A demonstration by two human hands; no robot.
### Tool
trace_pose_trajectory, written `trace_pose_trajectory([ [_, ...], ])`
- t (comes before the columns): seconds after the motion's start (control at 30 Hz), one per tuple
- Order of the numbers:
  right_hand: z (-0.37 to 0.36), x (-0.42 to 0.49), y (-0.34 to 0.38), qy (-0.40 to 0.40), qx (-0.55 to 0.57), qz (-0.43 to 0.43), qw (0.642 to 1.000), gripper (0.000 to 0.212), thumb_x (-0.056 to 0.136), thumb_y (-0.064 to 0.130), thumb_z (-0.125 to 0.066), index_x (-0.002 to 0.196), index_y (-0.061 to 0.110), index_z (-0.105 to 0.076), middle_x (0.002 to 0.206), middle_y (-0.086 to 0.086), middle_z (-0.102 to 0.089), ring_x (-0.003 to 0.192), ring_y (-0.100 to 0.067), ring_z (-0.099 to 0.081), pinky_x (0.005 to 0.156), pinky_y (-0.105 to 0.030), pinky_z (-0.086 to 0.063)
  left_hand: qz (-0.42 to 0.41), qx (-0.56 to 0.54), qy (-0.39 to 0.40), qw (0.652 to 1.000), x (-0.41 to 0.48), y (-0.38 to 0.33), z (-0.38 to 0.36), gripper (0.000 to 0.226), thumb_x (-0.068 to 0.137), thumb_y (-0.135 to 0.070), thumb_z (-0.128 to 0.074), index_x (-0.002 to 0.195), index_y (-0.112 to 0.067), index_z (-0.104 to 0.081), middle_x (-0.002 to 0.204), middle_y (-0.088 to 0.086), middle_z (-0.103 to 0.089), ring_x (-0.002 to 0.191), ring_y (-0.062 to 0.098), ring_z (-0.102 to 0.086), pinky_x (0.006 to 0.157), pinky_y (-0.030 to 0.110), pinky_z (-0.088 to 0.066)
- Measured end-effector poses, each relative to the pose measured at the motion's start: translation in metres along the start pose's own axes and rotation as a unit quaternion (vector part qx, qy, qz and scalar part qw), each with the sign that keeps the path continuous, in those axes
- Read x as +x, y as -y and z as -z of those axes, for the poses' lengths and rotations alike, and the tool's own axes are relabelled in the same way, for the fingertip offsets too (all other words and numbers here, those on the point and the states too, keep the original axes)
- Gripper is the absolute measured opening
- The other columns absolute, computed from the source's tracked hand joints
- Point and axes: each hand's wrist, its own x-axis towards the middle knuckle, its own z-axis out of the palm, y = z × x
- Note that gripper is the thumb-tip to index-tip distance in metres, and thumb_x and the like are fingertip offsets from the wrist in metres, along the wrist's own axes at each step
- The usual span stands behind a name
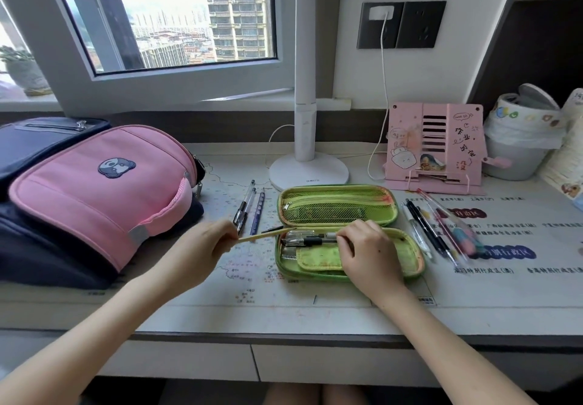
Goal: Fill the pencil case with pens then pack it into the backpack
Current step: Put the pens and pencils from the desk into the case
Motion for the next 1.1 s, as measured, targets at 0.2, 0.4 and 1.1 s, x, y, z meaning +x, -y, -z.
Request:
trace_pose_trajectory([
  [0.2, 0.0, -0.002, 0.0, -0.008, 0.028, -0.01, 1.0, 0.01, 0.085, 0.007, -0.059, 0.081, 0.01, -0.069, 0.077, 0.0, -0.065, 0.076, -0.017, -0.055, 0.063, -0.027, -0.045, -0.095, -0.001, -0.023, 0.995, 0.008, -0.007, -0.004, 0.003, 0.08, -0.003, -0.066, 0.081, -0.005, -0.068, 0.078, 0.006, -0.066, 0.074, 0.023, -0.054, 0.066, 0.033, -0.046],
  [0.4, 0.025, 0.005, -0.03, -0.145, 0.343, -0.306, 0.876, 0.02, 0.095, 0.035, -0.044, 0.086, 0.031, -0.061, 0.091, 0.012, -0.065, 0.087, -0.005, -0.06, 0.075, -0.023, -0.046, -0.161, 0.01, -0.015, 0.987, 0.023, -0.02, -0.018, 0.003, 0.079, -0.005, -0.067, 0.081, -0.003, -0.069, 0.076, 0.009, -0.067, 0.072, 0.028, -0.057, 0.064, 0.034, -0.05],
  [1.1, 0.012, -0.007, -0.038, -0.062, -0.058, -0.178, 0.98, 0.024, 0.091, 0.025, -0.053, 0.075, 0.012, -0.065, 0.076, -0.003, -0.067, 0.075, -0.024, -0.058, 0.072, -0.035, -0.041, 0.175, 0.013, -0.093, 0.98, 0.077, -0.02, -0.055, 0.021, 0.09, -0.02, -0.054, 0.088, 0.0, -0.059, 0.088, 0.014, -0.06, 0.078, 0.03, -0.056, 0.07, 0.038, -0.049],
])
